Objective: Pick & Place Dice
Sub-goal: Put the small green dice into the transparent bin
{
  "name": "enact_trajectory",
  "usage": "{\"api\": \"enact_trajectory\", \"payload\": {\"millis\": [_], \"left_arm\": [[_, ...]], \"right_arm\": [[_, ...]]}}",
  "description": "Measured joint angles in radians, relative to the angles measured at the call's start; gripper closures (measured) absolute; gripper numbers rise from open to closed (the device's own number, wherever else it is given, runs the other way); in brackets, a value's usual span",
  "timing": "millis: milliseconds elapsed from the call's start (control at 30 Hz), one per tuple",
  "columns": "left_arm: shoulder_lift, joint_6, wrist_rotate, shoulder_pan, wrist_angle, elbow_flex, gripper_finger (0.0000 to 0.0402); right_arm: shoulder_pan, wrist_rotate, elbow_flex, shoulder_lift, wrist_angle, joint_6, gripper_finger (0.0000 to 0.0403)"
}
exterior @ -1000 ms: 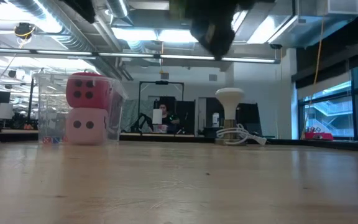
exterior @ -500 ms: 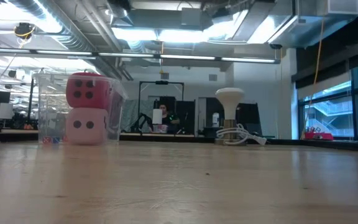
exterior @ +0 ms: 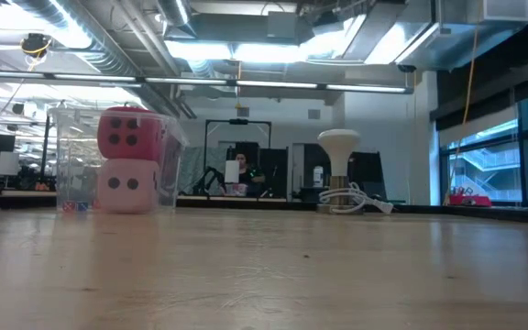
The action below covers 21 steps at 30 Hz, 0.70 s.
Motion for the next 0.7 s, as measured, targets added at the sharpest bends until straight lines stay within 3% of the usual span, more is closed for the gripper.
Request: {"api": "enact_trajectory", "payload": {"millis": [167,367,700], "left_arm": [[0.06,0.096,0.031,-0.002,0.166,0.0,0.0174],[0.063,0.138,0.014,-0.018,0.183,0.0,0.0133],[0.053,0.311,-0.008,-0.089,0.31,0.0,0.0124]], "right_arm": [[0.001,0.035,0.0,0.006,0.007,0.05,0.0353],[0.001,0.085,0.0,0.006,0.005,0.055,0.0353],[-0.003,0.104,0.0,0.006,-0.002,0.056,0.0353]]}}
